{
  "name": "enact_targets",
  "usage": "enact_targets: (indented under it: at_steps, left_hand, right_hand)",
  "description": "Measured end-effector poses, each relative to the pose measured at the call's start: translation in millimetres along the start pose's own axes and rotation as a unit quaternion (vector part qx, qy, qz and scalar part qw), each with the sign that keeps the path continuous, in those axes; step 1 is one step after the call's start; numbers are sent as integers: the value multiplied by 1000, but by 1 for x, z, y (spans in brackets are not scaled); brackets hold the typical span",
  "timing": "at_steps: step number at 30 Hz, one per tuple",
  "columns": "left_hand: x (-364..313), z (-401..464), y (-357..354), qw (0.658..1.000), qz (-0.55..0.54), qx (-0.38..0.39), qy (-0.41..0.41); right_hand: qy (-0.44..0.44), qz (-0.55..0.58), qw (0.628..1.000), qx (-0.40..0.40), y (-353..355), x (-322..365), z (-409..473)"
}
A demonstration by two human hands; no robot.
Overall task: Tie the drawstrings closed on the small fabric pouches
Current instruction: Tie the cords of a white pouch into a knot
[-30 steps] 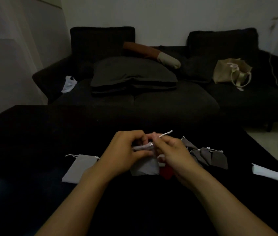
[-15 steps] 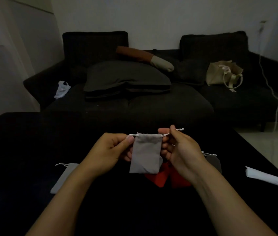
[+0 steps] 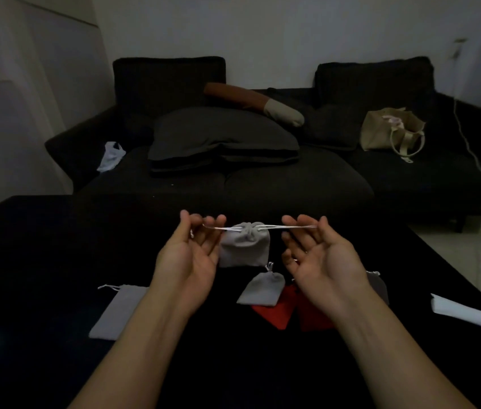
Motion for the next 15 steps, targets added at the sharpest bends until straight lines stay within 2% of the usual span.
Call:
enact_targets:
  at_steps: [8, 12, 15]
  left_hand:
    - [8, -3, -3, 987, 137, 63, -61]
    - [9, 0, -2, 990, 128, 4, -62]
    - [11, 1, -1, 997, 77, -24, -12]
  right_hand:
    - [-9, 87, 996, -20, -3, -3, 0]
    - [-23, 81, 996, -10, -4, -4, -1]
    - [-4, 45, 999, 6, -8, -4, -2]
Point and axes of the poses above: each hand's wrist, its own z-axis towards the middle knuckle, its own y-axis out of the back of the hand, x = y × z, the point moved 2 cm from there along z, towards the middle knuckle, and after that the axes turned 3 degrees about x, right-handed, at the moved point
